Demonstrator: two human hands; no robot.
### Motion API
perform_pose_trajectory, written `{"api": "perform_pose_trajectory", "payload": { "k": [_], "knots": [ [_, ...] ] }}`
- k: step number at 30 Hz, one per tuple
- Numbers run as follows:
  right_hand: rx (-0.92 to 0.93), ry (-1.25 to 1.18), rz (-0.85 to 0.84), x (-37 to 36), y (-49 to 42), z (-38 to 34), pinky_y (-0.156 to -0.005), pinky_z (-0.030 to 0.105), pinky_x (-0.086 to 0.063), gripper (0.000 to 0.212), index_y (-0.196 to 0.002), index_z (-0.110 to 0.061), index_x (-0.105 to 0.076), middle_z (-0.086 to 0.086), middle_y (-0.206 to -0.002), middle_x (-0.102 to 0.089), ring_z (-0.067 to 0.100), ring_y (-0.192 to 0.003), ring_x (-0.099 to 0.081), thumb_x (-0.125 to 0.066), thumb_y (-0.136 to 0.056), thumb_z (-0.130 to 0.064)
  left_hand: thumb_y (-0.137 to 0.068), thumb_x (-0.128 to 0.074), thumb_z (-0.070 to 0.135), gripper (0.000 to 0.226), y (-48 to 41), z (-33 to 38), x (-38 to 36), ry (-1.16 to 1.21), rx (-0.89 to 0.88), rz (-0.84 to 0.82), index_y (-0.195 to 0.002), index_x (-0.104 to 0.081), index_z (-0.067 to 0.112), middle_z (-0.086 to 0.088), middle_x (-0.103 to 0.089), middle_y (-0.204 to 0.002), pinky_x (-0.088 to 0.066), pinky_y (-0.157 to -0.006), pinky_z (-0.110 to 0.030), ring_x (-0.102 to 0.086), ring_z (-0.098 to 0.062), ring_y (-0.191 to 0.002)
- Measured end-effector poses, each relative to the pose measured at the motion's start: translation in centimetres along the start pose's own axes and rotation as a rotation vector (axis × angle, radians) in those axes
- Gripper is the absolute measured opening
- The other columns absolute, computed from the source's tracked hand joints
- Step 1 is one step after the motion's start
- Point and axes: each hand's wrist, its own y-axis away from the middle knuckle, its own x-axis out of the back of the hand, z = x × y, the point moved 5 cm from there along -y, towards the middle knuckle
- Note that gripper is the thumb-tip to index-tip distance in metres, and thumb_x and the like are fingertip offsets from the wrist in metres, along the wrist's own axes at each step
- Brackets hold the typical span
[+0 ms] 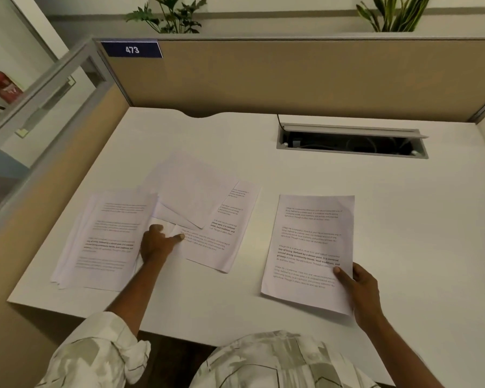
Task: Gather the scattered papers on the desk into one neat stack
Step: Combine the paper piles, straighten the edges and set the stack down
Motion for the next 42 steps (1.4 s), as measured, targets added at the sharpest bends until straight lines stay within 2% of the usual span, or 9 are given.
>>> {"api": "perform_pose_trajectory", "payload": {
  "k": [4,9,11,15,21,29,32,35,42],
  "knots": [
    [-0.022,-0.005,-0.001,-0.2,-0.2,0.3,-0.084,0.051,-0.063,0.024,-0.116,-0.008,-0.072,0.009,-0.109,-0.079,0.034,-0.091,-0.078,-0.073,-0.094,-0.015,-0.063,-0.094,0.034,0.078,-0.3,-0.4,0.3,0.167,0.106,-0.039,-0.126,-0.06,0.004,-0.021,-0.057,-0.134,-0.056,-0.091,-0.044,-0.059,-0.039,-0.118],
    [-0.018,-0.013,0.006,-0.2,0.1,-0.2,-0.074,0.038,-0.066,0.024,-0.117,-0.008,-0.071,0.007,-0.107,-0.08,0.029,-0.086,-0.079,-0.073,-0.094,-0.014,-0.069,-0.092,0.018,0.062,0.2,-0.7,0.1,0.297,0.121,-0.109,-0.122,-0.064,0.001,-0.022,-0.068,-0.123,-0.06,-0.085,-0.047,-0.067,-0.039,-0.106],
    [-0.021,-0.015,0.016,0.0,0.1,-0.3,-0.076,0.04,-0.065,0.024,-0.117,-0.008,-0.072,0.007,-0.108,-0.08,0.029,-0.088,-0.079,-0.073,-0.093,-0.014,-0.075,-0.086,0.008,0.053,0.8,-0.8,-0.5,0.45,0.172,-0.206,-0.121,-0.063,0.0,-0.02,-0.067,-0.123,-0.06,-0.084,-0.044,-0.067,-0.036,-0.102],
    [-0.029,0.001,0.034,0.8,0.1,0.1,-0.085,0.05,-0.064,0.024,-0.117,-0.009,-0.072,0.009,-0.109,-0.079,0.032,-0.091,-0.078,-0.074,-0.093,-0.015,-0.089,-0.067,-0.008,0.028,4.0,0.4,-1.3,0.723,0.297,-0.448,-0.116,-0.062,-0.002,-0.016,-0.068,-0.108,-0.058,-0.051,-0.019,-0.064,-0.021,-0.079],
    [-0.049,-0.012,0.048,1.9,0.7,0.5,-0.086,0.052,-0.063,0.021,-0.114,-0.01,-0.073,0.008,-0.107,-0.08,0.032,-0.091,-0.078,-0.074,-0.093,-0.013,-0.095,-0.062,-0.001,0.027,10.1,1.6,-3.4,0.874,0.397,-0.665,-0.121,-0.062,0.0,-0.017,-0.068,-0.104,-0.058,-0.057,-0.017,-0.062,-0.019,-0.083],
    [-0.065,-0.033,-0.034,0.4,1.5,-0.4,-0.081,0.047,-0.065,0.022,-0.114,-0.011,-0.073,0.005,-0.106,-0.081,0.031,-0.092,-0.079,-0.075,-0.092,-0.015,-0.085,-0.075,0.004,0.035,17.7,3.5,-8.1,0.751,0.19,-0.849,-0.116,-0.067,0.019,-0.005,-0.075,-0.111,-0.062,-0.079,-0.028,-0.069,-0.023,-0.101],
    [-0.044,-0.024,-0.062,0.0,2.0,-1.1,-0.082,0.051,-0.064,0.02,-0.111,-0.012,-0.074,0.005,-0.104,-0.081,0.034,-0.092,-0.077,-0.075,-0.092,-0.019,-0.086,-0.077,0.015,0.038,18.7,4.9,-9.8,0.537,-0.02,-0.803,-0.12,-0.064,0.025,-0.005,-0.073,-0.121,-0.058,-0.092,-0.04,-0.069,-0.022,-0.107],
    [-0.037,-0.045,-0.082,-0.4,2.5,-2.1,-0.081,0.052,-0.064,0.015,-0.108,-0.013,-0.074,0.009,-0.104,-0.08,0.038,-0.093,-0.076,-0.073,-0.093,-0.017,-0.091,-0.072,0.017,0.039,19.4,6.9,-10.3,0.4,-0.176,-0.689,-0.126,-0.058,0.022,-0.001,-0.069,-0.122,-0.057,-0.091,-0.035,-0.067,-0.019,-0.106],
    [0.001,-0.105,-0.147,-0.4,3.7,-4.6,-0.088,0.056,-0.062,0.017,-0.112,-0.016,-0.074,0.009,-0.11,-0.079,0.04,-0.101,-0.075,-0.069,-0.095,-0.015,-0.077,-0.085,0.026,0.067,18.5,11.8,-9.6,0.564,-0.25,-0.783,-0.134,-0.05,0.023,0.002,-0.068,-0.127,-0.059,-0.094,-0.039,-0.068,-0.021,-0.111]
  ]
}}
